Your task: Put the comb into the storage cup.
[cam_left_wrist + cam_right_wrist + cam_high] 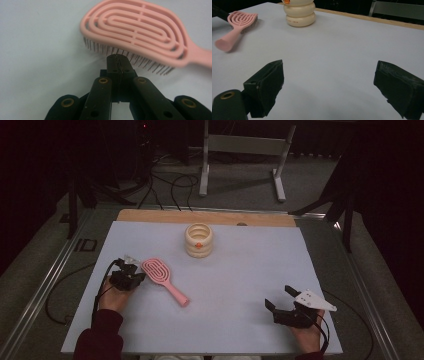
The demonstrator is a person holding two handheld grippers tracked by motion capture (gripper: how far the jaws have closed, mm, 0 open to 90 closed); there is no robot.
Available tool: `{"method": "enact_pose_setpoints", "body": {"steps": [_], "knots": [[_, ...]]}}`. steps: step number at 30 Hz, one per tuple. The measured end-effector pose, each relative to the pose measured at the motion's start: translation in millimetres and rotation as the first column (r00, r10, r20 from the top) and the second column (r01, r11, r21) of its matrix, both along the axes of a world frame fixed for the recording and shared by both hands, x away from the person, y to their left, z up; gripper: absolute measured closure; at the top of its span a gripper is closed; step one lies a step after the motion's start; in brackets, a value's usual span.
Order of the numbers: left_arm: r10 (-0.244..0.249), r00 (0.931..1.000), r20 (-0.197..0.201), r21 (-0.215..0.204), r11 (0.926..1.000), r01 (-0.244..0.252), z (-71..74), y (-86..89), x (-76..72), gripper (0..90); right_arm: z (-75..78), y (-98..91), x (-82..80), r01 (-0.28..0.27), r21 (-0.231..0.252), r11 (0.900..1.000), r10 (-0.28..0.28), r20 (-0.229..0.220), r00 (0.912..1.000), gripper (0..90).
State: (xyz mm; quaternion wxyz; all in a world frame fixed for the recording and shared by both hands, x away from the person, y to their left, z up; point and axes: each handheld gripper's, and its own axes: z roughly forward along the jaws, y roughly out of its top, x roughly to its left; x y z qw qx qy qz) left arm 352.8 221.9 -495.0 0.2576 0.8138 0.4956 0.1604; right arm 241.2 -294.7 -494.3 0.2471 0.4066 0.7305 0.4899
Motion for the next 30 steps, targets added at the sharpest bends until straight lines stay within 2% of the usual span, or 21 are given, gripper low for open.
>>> {"method": "enact_pose_setpoints", "body": {"steps": [6, 7, 10, 14, 19, 24, 30], "knots": [[-0.008, 0.9999, -0.015, 0.036, 0.9993, 0.009, -1.3, -10.5, 16.3, 90.0, -0.2, -0.3, 0.2, -0.001, 0.0, 1.0, 0.001, 0.0, 1.0, 9.5], [-0.01, 0.9997, -0.022, 0.046, 0.9989, 0.011, -2.9, -15.3, 22.7, 90.0, -0.2, -0.4, 0.3, 0.0, -0.001, 1.0, 0.0, 0.001, 1.0, 9.5], [-0.028, 0.999, -0.034, 0.069, 0.9972, 0.03, -4.2, -22.6, 31.2, 90.0, -0.2, -0.7, 0.5, 0.002, -0.003, 1.0, -0.002, 0.001, 1.0, 9.5], [-0.055, 0.9974, -0.047, 0.076, 0.9954, 0.059, -4.9, -32.4, 39.8, 90.0, -0.6, -1.0, 0.9, 0.003, -0.003, 1.0, -0.003, 0.0, 1.0, 9.4], [-0.087, 0.9953, -0.043, 0.072, 0.9933, 0.09, -3.6, -44.8, 44.7, 90.0, -0.5, -1.5, 0.9, 0.004, -0.002, 1.0, -0.004, 0.0, 1.0, 9.5], [-0.136, 0.9899, -0.041, 0.079, 0.9872, 0.139, -1.6, -57.1, 45.5, 90.0, -0.4, -1.2, 0.8, 0.002, -0.001, 1.0, -0.002, 0.001, 1.0, 9.5], [-0.177, 0.9832, -0.043, 0.081, 0.9802, 0.18, -2.1, -63.3, 44.4, 90.0, -0.3, -1.3, 0.7, 0.002, -0.001, 1.0, -0.002, 0.001, 1.0, 9.5]]}}
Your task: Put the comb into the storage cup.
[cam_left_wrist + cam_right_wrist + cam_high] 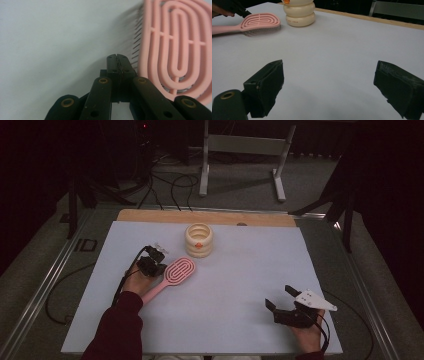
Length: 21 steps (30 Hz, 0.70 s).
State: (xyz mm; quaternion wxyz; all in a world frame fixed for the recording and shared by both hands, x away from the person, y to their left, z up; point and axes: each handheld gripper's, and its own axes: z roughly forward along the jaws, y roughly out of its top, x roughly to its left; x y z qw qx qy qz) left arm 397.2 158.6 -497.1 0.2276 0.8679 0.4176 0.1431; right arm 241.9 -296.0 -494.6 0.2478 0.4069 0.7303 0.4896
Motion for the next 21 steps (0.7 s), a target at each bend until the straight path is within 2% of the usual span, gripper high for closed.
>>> {"method": "enact_pose_setpoints", "body": {"steps": [12, 17, 21], "knots": [[0.01, 0.9998, 0.015, -0.002, 0.9999, -0.01, 2.6, 2.2, -1.0, 89.8, -0.1, 0.0, 0.0, 0.0, 0.001, 1.0, 0.0, 0.0, 1.0, 9.5], [0.033, 0.998, 0.053, -0.035, 0.9989, -0.031, 12.2, 8.5, -4.6, 87.6, -0.1, -0.9, 0.0, 0.0, 0.003, 1.0, 0.0, 0.001, 1.0, 9.4], [0.042, 0.9932, 0.109, -0.083, 0.996, -0.033, 29.7, 17.0, -12.9, 84.9, 0.0, -1.1, -0.2, -0.002, 0.004, 1.0, 0.002, 0.003, 1.0, 9.4]]}}
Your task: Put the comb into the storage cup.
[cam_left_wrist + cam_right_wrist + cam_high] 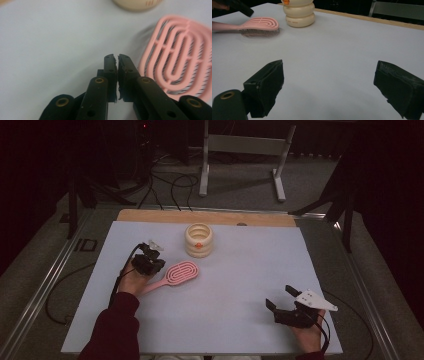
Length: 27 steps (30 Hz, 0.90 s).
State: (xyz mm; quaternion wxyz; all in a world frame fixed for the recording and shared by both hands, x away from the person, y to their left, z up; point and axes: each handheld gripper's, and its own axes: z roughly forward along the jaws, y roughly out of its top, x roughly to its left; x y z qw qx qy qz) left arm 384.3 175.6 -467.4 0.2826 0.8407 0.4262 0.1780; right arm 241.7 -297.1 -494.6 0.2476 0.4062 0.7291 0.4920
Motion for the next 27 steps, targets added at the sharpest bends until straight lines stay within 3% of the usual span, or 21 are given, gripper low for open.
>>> {"method": "enact_pose_setpoints", "body": {"steps": [4, 6, 8, 9, 10, 12, 19, 27], "knots": [[-0.001, 0.996, 0.09, -0.074, 0.9972, 0.007, 19.3, 10.7, -16.2, 79.0, -0.1, 0.4, -0.2, 0.0, 0.001, 1.0, 0.0, 0.002, 1.0, 9.4], [0.003, 0.9914, 0.131, -0.117, 0.993, 0.013, 26.5, 16.7, -26.7, 70.8, 0.0, 0.6, -0.2, 0.0, 0.001, 1.0, 0.0, 0.003, 1.0, 9.4], [0.013, 0.9849, 0.173, -0.137, 0.9905, 0.011, 31.6, 22.3, -37.9, 62.4, 0.0, 0.7, -0.3, 0.001, 0.001, 1.0, -0.001, 0.007, 1.0, 9.4], [0.013, 0.9849, 0.173, -0.137, 0.9905, 0.011, 31.6, 22.3, -37.9, 57.1, 0.0, 0.7, -0.3, 0.001, 0.001, 1.0, -0.001, 0.007, 1.0, 9.4], [0.033, 0.9777, 0.207, -0.144, 0.9896, -0.003, 34.6, 28.2, -48.2, 57.1, 0.0, 0.7, -0.4, 0.001, 0.001, 1.0, -0.001, 0.008, 1.0, 9.4], [0.057, 0.9732, 0.223, -0.158, 0.9872, -0.021, 36.5, 34.8, -57.9, 43.2, 0.3, 1.0, -0.7, -0.002, 0.003, 1.0, 0.001, 0.009, 1.0, 9.4], [0.121, 0.9482, 0.294, -0.198, 0.9782, -0.063, 35.4, 55.8, -92.6, 20.0, 1.8, 3.0, -1.9, -0.009, 0.009, 0.9999, 0.008, 0.02, 0.9998, 9.4], [0.159, 0.9338, 0.32, -0.218, 0.9717, -0.091, 18.4, 69.1, -125.1, 6.1, 4.6, 5.0, -2.5, -0.025, 0.019, 0.9995, 0.024, 0.035, 0.9991, 9.3]]}}
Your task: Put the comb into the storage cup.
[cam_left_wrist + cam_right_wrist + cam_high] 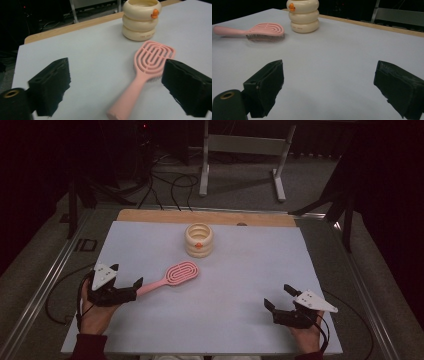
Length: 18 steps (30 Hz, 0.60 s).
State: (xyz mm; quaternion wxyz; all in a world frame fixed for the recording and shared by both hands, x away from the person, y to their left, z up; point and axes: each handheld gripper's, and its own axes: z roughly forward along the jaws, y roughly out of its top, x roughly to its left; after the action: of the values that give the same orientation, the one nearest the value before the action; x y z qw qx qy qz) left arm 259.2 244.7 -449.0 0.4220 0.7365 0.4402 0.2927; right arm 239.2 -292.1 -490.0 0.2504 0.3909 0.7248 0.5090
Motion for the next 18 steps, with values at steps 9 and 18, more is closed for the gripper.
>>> {"method": "enact_pose_setpoints", "body": {"steps": [9, 18], "knots": [[-0.024, 0.9995, 0.023, -0.006, 0.9997, 0.024, -23.9, 7.5, -22.1, 0.1, 2.9, 3.2, 1.4, -0.034, 0.0, 0.9994, 0.034, 0.015, 0.9993, 9.2], [-0.047, 0.998, 0.043, -0.031, 0.9983, 0.049, -24.0, 14.0, -34.5, 0.1, 4.3, 7.1, 6.4, -0.08, 0.009, 0.9967, 0.08, 0.026, 0.9964, 9.2]]}}
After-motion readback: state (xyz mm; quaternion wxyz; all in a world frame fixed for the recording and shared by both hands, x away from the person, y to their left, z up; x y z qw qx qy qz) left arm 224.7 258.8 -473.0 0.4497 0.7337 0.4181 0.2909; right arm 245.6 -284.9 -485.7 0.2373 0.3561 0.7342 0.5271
